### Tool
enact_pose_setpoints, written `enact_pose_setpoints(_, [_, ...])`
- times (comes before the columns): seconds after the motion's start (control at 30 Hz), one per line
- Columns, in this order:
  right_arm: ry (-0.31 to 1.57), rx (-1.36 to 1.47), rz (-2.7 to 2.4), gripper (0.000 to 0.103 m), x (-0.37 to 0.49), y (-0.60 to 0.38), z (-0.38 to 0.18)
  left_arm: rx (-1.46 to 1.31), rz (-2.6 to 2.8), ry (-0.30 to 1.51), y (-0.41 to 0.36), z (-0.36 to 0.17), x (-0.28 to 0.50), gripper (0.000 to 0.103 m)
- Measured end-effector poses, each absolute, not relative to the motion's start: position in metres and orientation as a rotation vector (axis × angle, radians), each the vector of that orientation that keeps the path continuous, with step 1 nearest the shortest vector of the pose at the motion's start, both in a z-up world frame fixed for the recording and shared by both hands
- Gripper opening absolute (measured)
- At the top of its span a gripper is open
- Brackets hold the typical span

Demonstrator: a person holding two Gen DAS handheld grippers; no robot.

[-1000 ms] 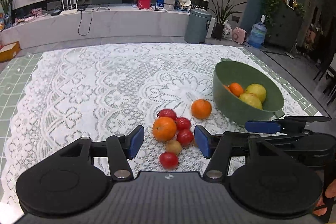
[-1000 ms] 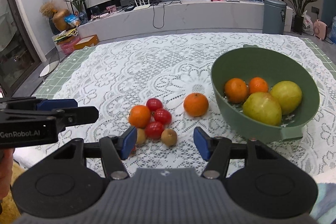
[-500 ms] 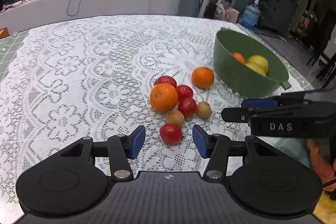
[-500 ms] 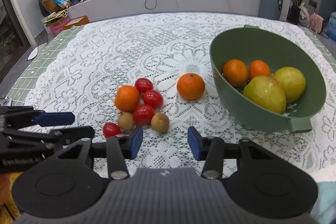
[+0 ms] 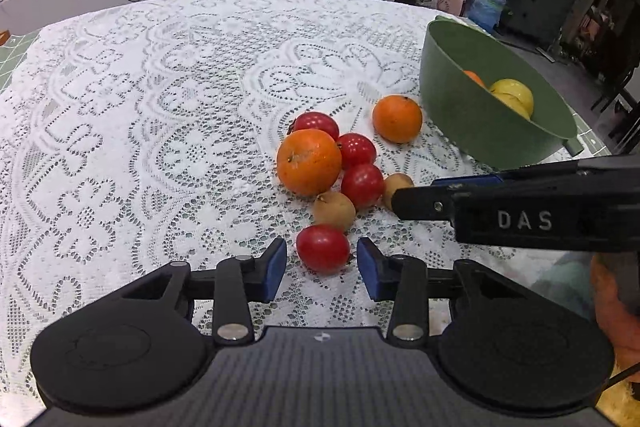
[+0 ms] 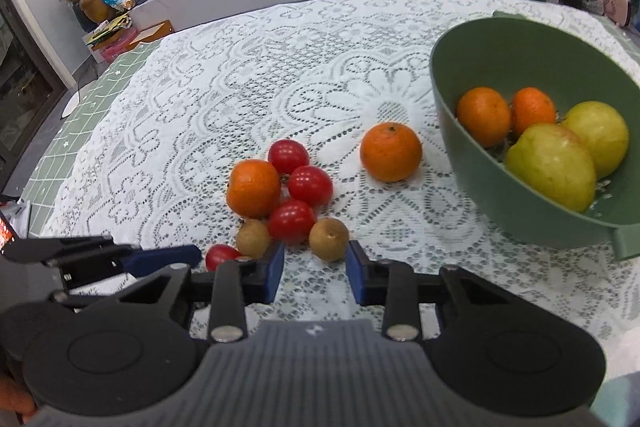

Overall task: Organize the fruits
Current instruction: 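Grasp a brown kiwi with the right tool while the left tool grasps a red tomato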

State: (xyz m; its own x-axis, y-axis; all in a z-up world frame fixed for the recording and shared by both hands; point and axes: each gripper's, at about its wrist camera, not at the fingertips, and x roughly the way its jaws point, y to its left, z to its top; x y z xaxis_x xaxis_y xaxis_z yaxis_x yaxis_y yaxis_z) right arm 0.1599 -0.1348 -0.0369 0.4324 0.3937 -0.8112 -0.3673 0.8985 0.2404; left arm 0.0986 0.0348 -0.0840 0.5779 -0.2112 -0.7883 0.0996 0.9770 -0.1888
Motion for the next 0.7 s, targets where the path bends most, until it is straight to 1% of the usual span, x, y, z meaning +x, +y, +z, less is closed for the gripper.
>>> enact_pose_setpoints(0.2, [1.042,0.021,0.429,0.03,0.168,-0.129,-0.043,-0.151,-0.186,0.944,0.036,-0.088,0.103,0.045])
enact_pose_setpoints(0.37, [1.064,0.026,0.416,0.024,0.174,-0.127,-0.048,-0.155,-0.196,0.946,0.036,-0.09,0.106,0.043])
enact_pose_setpoints(0.63, [1.085,0.027,0.41,0.022,0.179,-0.124,-0.053,-0.174,-0.207,0.947,0.038,-0.092,0.108,0.041])
enact_pose_setpoints(0.7, [1.096,0.03,0.408,0.021,0.18,-0.124,-0.054,-0.174,-0.211,0.945,0.038,-0.092,0.107,0.038])
